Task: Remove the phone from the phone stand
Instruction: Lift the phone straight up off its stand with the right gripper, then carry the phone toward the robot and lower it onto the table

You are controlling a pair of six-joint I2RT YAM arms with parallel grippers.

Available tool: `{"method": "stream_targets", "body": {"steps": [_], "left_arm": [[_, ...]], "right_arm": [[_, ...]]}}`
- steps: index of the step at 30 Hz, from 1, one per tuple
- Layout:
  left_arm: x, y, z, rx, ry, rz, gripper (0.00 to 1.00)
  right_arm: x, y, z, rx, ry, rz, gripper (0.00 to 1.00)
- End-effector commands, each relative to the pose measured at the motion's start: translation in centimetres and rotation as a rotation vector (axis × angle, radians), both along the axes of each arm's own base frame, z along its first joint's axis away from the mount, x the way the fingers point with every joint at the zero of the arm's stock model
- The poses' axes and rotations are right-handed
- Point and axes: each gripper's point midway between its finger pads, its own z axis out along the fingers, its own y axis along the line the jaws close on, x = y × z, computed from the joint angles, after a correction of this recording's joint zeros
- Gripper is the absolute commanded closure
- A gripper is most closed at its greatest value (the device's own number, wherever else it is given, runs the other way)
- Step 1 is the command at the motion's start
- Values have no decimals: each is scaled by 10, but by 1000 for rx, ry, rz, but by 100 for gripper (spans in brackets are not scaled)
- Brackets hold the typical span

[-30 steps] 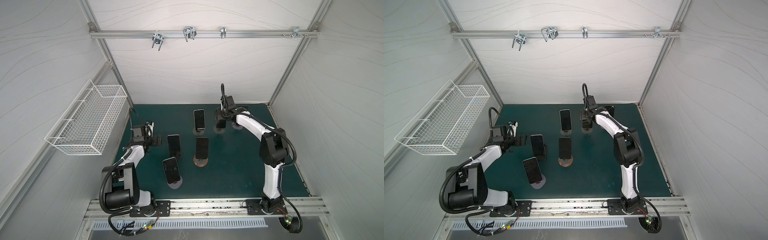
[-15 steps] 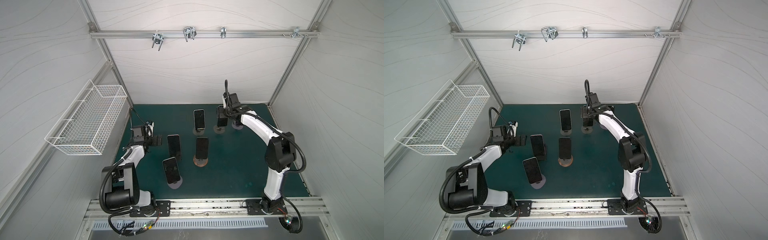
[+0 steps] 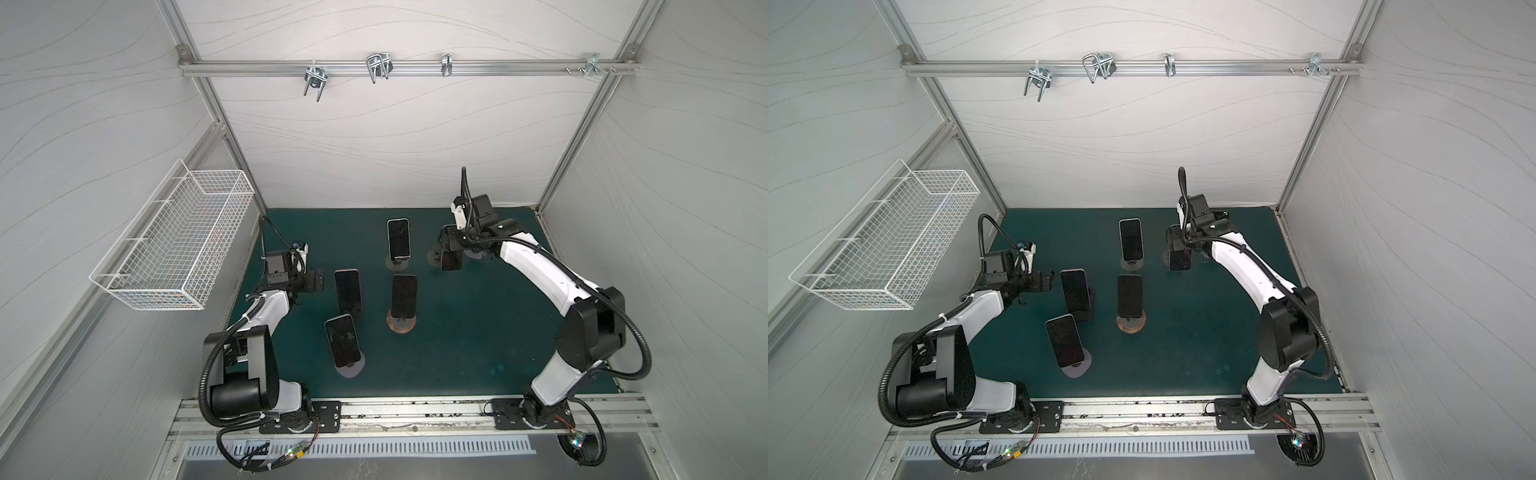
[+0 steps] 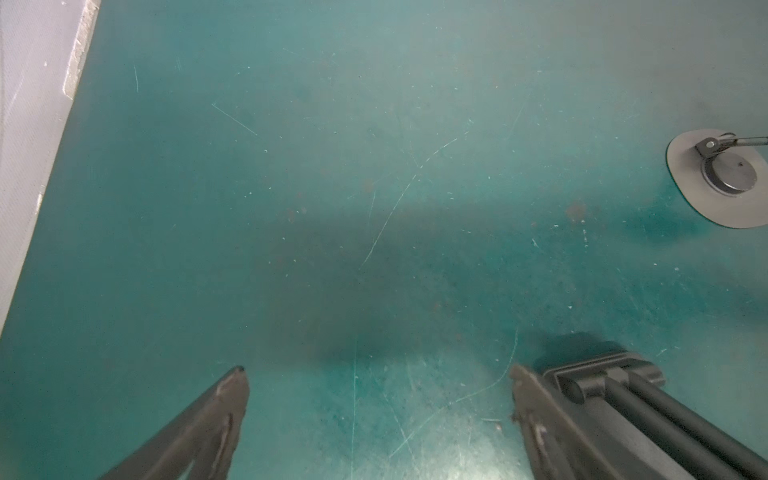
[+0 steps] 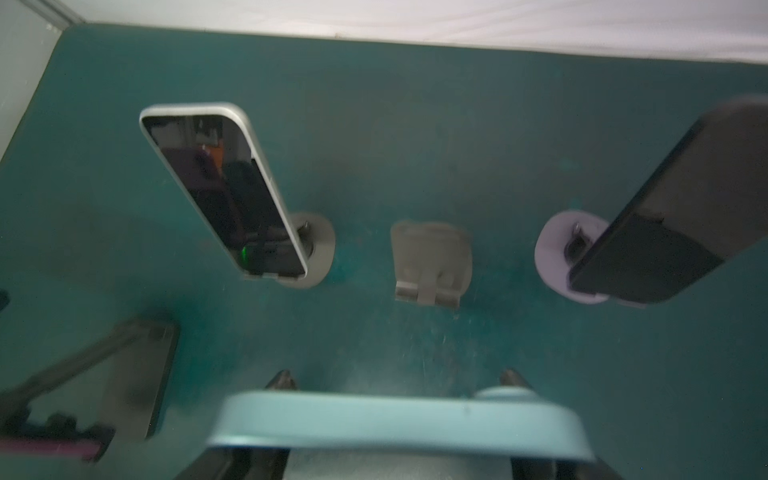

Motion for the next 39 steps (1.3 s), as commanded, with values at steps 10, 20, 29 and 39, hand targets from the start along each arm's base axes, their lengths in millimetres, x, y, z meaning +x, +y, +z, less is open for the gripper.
{"method": "stream_targets", "body": {"steps": [10, 20, 29, 39], "left_arm": [[14, 3, 13, 42, -33, 3, 0], [15, 0, 10, 56, -17, -4, 0], [15, 5, 12, 69, -33, 24, 0], [13, 3, 13, 72, -42, 16, 0]], "right_arm": [[-102, -26, -27, -46, 162, 19, 37], [-176, -26, -85, -131, 326, 48, 37], [-226, -42, -118, -134, 447, 21, 38], [-266, -72, -137, -173, 555, -74, 39]]}}
